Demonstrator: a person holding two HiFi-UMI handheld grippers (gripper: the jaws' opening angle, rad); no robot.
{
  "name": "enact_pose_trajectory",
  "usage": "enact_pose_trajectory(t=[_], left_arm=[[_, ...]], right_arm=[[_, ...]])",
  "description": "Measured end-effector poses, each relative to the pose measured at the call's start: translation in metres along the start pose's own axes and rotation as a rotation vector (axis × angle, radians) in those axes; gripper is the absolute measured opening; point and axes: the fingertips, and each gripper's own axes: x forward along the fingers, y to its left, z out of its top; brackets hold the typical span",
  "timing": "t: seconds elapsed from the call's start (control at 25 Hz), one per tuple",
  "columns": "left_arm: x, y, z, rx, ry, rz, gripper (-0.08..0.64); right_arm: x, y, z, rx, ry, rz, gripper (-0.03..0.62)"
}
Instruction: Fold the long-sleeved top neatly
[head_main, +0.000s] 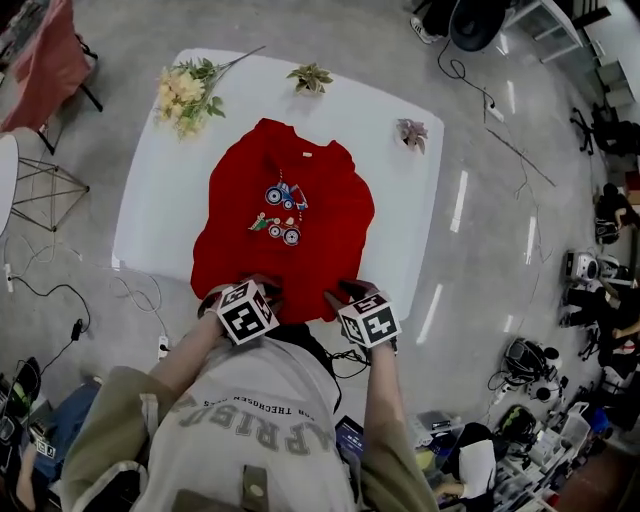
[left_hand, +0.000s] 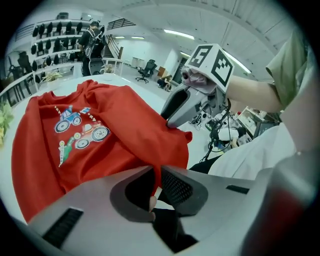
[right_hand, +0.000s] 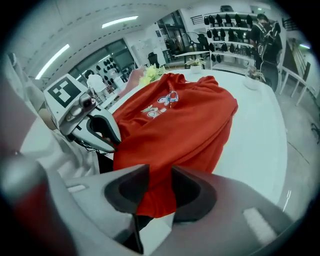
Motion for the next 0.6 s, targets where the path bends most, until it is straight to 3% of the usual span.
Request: enact_pose_trajectory(t=[0.08,0.28,0.48,0.6], left_arm=[[-0.001,-0.002,0.001,-0.031,-0.021,-0.018,0.027],[-0.042,-0.001,0.019,-0.103,-0.139,-0.061,0.020],[-0.121,0.030,0.053,-0.077,-0.218,0.075,0.020],[-0.134,0.074,0.063,-0.108,-0.221,0.170,0.020]], right_arm=[[-0.009,0.003,0.005,-0.001,-0.018,0.019,0.054],[-0.040,0.018,0.031,-0.001,-0.112,0.124,0.025],[-0.076,0.036,0.091,0.012,-0.285,0.247,0.024],[-0.065,0.029,0.117,0.006,-0.317,0.234,0.025]])
